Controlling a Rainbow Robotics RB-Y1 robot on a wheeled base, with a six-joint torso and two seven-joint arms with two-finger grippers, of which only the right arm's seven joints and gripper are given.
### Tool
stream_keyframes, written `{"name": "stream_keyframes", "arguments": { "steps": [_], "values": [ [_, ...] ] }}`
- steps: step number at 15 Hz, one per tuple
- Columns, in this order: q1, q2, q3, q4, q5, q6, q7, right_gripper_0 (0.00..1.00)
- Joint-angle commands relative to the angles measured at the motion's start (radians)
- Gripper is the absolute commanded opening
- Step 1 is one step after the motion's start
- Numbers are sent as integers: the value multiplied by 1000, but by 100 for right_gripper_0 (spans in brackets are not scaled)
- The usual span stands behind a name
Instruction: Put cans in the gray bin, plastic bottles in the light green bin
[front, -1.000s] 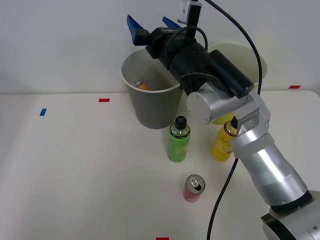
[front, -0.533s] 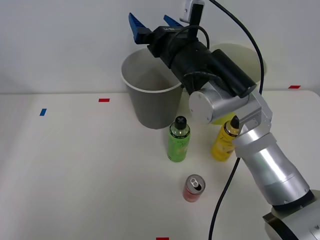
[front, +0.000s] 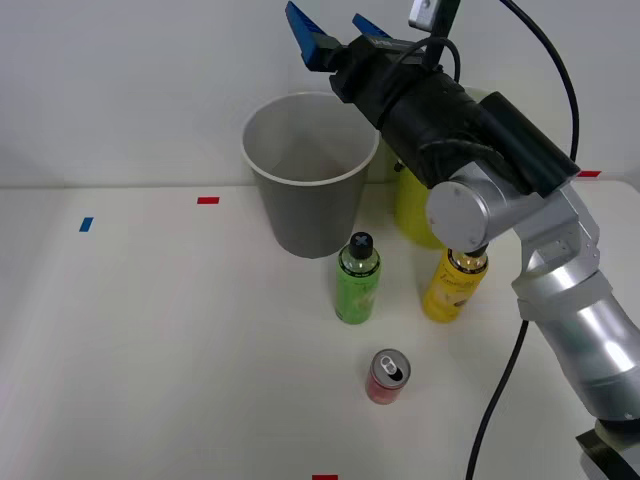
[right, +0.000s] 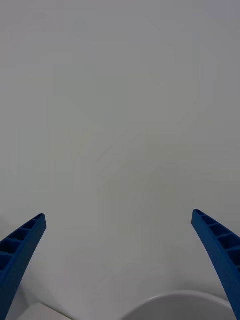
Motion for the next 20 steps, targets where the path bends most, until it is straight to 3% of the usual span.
{"name": "stream_keyframes", "arguments": {
  "steps": [1,5,9,16,20],
  "values": [
    [105,-94,2,-119,-96,-1,-17,100],
    [291,-234,-8,-275,-195,-93,-26,100],
    [493,-314,-52,-355,-184,-196,-11,100],
    [880,-334,-236,-504,-109,-200,61,100],
    [1064,-317,-267,-516,-83,-247,259,100]
  ]
}}
